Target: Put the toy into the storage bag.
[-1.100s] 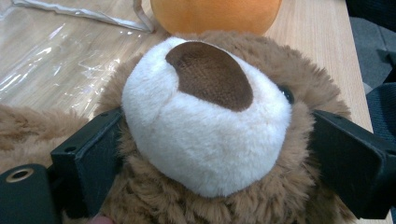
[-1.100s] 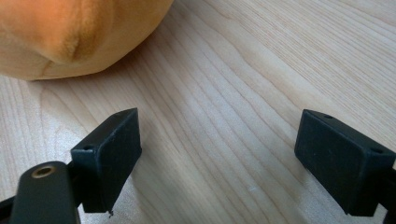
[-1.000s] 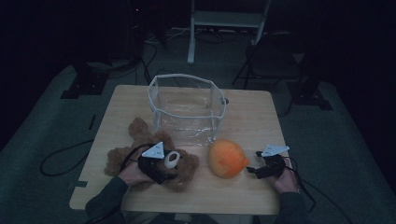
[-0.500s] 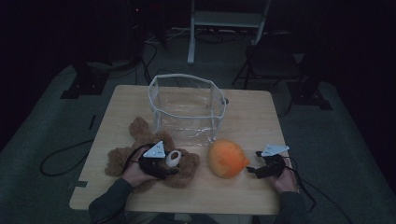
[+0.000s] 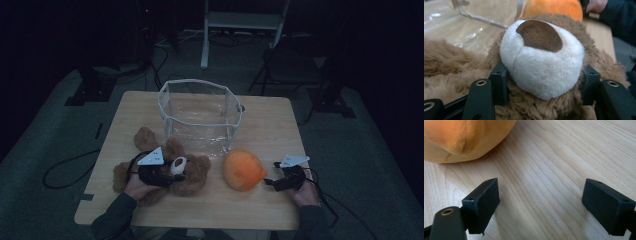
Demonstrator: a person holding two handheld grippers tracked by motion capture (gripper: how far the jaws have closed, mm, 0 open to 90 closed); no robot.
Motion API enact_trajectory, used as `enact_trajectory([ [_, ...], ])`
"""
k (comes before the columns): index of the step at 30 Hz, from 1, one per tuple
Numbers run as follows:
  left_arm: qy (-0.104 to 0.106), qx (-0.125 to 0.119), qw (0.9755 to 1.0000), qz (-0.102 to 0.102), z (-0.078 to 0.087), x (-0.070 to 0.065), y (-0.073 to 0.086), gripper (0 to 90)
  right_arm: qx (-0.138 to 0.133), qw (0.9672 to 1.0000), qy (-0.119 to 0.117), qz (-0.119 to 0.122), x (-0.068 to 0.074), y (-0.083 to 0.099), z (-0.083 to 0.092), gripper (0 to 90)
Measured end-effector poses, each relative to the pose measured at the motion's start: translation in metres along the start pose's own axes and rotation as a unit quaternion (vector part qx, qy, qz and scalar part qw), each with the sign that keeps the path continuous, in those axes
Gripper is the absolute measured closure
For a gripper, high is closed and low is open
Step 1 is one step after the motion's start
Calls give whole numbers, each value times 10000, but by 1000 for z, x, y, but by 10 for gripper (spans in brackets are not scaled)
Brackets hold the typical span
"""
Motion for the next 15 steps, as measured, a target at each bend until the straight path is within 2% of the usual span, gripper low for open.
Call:
enact_trajectory([
  [5,28,-537,9983,227,21,5,-11,415,1,10000,0,0,0,0,0,139],
  [9,22,-846,9958,341,35,7,-19,415,-1,10000,0,-3,0,0,0,139],
  [10,22,-846,9958,341,35,7,-19,415,-1,10000,0,-3,0,0,0,139],
  [11,60,-997,9942,403,40,7,-22,415,1,10000,0,0,0,0,0,139],
  [14,50,-1231,9913,461,52,8,-29,416,-2,10000,2,1,0,0,0,139],
  [15,50,-1231,9913,461,52,8,-29,415,-2,10000,2,1,0,0,0,139],
])
Point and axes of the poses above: each handheld gripper's, and its own axes: z roughly backward along the jaws, y roughly out of its underside, x roughly to its left, the point moved 10 cm from there along -z, roughly forward along the jaws, and after that the axes turned 2 degrees about z, right-handed, at the moved point
